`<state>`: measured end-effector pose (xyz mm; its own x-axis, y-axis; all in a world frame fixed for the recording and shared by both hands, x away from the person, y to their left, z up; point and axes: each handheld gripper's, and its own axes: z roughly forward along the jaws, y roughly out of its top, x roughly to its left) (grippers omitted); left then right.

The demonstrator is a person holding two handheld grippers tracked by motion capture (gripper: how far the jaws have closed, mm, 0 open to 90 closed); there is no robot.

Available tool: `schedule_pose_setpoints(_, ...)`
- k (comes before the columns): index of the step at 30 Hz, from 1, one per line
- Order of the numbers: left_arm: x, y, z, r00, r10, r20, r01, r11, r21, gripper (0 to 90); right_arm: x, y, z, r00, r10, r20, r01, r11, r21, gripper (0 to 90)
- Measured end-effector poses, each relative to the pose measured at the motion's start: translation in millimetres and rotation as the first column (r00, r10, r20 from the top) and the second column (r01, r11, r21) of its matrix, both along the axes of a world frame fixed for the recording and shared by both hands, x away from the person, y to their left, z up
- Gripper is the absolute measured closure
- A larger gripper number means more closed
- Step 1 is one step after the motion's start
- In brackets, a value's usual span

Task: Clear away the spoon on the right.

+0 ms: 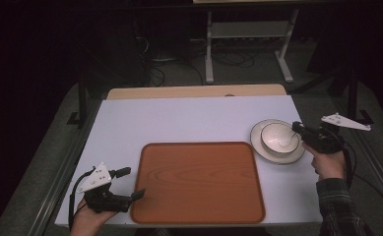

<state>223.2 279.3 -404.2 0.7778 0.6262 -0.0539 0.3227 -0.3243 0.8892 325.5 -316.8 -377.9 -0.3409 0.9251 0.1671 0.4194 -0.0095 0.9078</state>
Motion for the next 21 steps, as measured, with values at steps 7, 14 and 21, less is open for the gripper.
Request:
schedule_pose_setpoints(7,-0.1,0.3,0.2,1.0000,0.000,0.001,0.000,1.0000,-0.001,12.9,-1.8,2.2,12.2,0.9997,0.008,0.021,-0.008,0.9997,-0.022,83.3)
schedule_pose_setpoints(14,-0.4,0.6,0.5,1.0000,0.000,0.003,0.000,1.0000,-0.002,12.9,-7.1,6.2,26.8,0.9985,0.028,0.047,-0.027,0.9994,-0.024,83.3)
schedule_pose_setpoints(21,-0.5,0.7,0.6,1.0000,0.001,0.004,-0.001,1.0000,-0.004,12.9,-12.5,13.1,38.5,0.9958,0.068,0.061,-0.067,0.9975,-0.022,83.3)
